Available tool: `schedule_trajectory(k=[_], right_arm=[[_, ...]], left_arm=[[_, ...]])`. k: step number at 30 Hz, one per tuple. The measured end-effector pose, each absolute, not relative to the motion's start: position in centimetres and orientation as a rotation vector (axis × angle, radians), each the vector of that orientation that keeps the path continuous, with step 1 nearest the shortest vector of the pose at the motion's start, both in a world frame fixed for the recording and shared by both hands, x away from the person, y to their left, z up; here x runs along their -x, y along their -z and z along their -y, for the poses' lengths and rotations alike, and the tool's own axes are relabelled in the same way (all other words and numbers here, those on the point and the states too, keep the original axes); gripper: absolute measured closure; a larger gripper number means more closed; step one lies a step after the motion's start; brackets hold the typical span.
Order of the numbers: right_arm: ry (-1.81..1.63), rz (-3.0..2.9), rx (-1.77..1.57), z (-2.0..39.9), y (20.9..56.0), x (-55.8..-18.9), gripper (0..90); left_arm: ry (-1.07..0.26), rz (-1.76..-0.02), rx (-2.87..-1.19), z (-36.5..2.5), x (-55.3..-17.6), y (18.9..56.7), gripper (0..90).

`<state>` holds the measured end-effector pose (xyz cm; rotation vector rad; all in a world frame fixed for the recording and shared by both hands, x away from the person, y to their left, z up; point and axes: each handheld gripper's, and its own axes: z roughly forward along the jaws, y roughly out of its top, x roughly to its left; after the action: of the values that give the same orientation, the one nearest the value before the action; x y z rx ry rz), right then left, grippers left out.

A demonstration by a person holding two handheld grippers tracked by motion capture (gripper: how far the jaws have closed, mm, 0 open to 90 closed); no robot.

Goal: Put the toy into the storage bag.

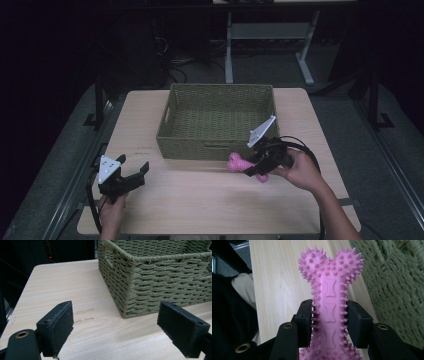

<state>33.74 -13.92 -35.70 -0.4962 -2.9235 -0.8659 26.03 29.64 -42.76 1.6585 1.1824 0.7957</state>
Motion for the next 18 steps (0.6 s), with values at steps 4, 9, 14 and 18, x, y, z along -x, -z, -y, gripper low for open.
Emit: schedule_trajectory(k=[4,9,14,18], right_arm=[[0.895,2.903,0.497,14.1,35.3,-34.0,57.7],[0.897,2.896,0.508,14.4,34.9,-34.2,57.7],[0.893,2.901,0.51,14.5,34.0,-34.6,57.7],[0.894,2.91,0.507,14.5,33.0,-35.0,57.7]], left_arm=[[-0.809,-1.168,-1.664,-29.5,-26.1,42.7,13.0],[-0.801,-1.156,-1.673,-29.3,-26.2,42.7,13.0],[-0.795,-1.152,-1.674,-29.1,-26.2,42.7,13.0],[-0.792,-1.15,-1.673,-29.1,-26.1,42.7,13.0]])
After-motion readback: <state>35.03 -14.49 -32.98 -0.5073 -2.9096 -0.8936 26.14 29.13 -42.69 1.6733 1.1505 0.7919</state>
